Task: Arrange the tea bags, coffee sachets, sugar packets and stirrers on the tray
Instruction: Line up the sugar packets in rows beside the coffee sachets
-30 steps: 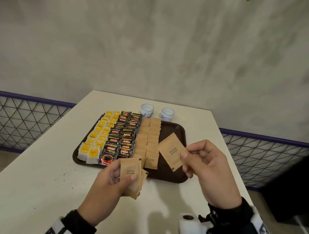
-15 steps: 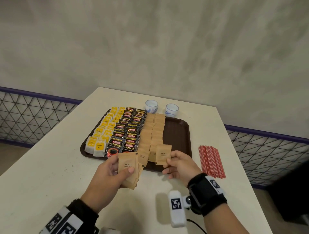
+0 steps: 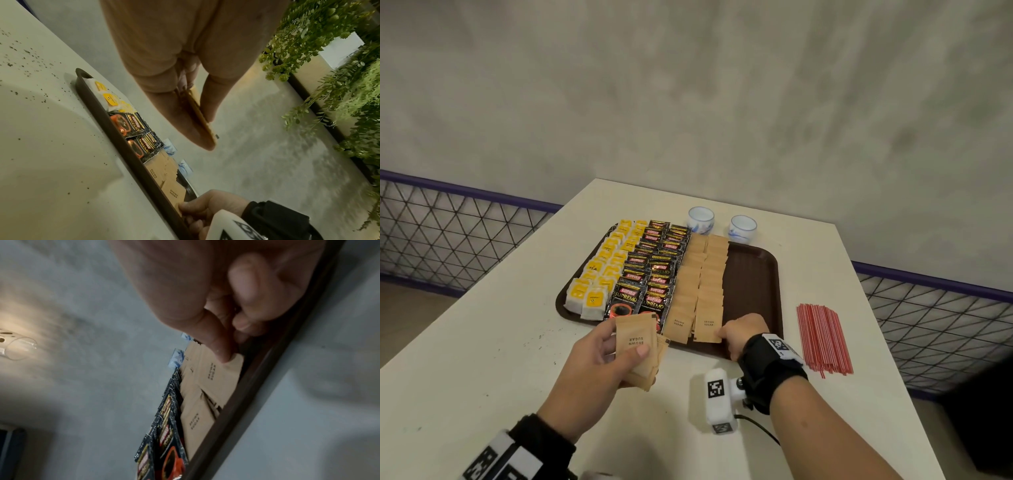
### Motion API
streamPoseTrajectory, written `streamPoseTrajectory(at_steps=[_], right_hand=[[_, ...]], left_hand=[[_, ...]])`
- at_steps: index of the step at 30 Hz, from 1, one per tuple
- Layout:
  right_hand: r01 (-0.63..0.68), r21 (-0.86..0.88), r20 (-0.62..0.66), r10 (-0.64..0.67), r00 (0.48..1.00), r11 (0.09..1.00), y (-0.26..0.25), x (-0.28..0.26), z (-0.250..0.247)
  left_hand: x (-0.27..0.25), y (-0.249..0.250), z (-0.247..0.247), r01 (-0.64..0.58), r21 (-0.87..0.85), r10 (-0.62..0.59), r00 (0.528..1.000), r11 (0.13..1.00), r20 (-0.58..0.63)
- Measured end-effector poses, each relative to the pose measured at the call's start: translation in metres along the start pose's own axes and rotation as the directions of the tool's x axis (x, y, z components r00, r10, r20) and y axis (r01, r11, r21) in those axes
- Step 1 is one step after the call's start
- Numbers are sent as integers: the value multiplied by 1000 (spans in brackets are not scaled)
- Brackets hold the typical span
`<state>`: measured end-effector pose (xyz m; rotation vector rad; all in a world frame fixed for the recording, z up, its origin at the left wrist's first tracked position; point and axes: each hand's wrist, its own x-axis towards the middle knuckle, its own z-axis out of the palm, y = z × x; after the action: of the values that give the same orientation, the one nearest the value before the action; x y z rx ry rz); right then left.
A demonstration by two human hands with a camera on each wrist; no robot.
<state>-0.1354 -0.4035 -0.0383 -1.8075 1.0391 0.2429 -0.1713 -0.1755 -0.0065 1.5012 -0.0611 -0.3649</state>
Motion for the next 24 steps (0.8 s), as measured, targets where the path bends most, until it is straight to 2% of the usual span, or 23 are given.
streamPoseTrajectory(at_steps=[8, 19, 22, 24], right_hand=[[26, -206, -3, -27, 1000, 978, -9, -3, -4], [100, -321, -35, -117, 992, 942, -7, 0, -1], [105, -295, -20, -116, 993, 950, -6, 0, -3], [171, -276, -30, -187, 982, 946, -7, -4, -4]], left_hand=[[3, -3, 1, -2, 0, 2, 1000, 1000, 12], [8, -7, 7, -13, -6, 13, 999, 1000, 46], [9, -7, 10, -18, 4, 18, 998, 1000, 65], [10, -8, 13, -27, 13, 26, 997, 1000, 74]])
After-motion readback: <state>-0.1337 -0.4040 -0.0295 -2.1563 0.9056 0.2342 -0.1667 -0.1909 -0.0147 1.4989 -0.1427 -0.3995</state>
